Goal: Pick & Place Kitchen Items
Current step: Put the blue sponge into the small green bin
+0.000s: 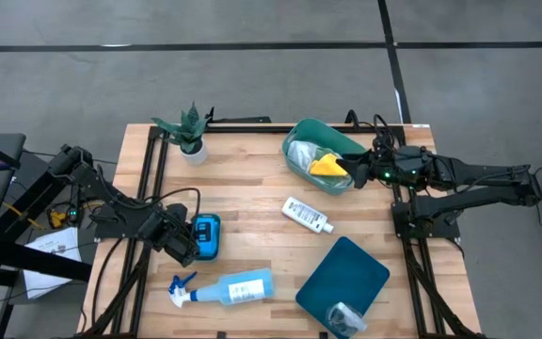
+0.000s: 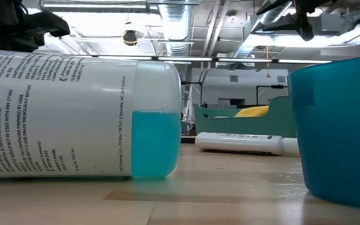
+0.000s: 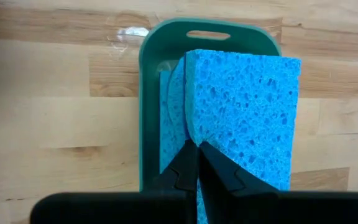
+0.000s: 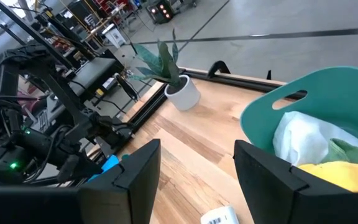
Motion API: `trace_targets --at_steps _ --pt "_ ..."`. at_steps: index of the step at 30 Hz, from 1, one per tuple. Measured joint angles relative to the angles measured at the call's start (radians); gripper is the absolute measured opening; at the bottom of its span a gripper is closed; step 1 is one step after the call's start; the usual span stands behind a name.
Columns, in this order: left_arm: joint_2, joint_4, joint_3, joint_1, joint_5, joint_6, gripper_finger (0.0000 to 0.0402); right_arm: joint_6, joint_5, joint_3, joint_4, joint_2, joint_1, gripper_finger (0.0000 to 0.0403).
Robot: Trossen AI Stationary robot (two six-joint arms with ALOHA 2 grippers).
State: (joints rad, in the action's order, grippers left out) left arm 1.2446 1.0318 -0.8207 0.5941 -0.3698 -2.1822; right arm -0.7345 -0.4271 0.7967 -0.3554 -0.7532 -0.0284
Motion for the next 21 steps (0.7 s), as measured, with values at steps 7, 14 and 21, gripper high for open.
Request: trace_targets --at_steps 7,14,21 --pt "0.001 0.006 0.0 0.0 -0.005 0.001 0.0 0.0 0.0 0.0 0.0 0.0 0.0 0.0195" --pt "0.033 -0.013 0.0 0.0 -0.012 0.002 0.0 0.001 0.0 0.0 0.0 0.0 0.0 0.0195" --pt "0.064 -0.047 0.0 0.0 -0.012 0.003 0.0 0.001 0.0 0.0 0.002 0.0 0.0 0.0195"
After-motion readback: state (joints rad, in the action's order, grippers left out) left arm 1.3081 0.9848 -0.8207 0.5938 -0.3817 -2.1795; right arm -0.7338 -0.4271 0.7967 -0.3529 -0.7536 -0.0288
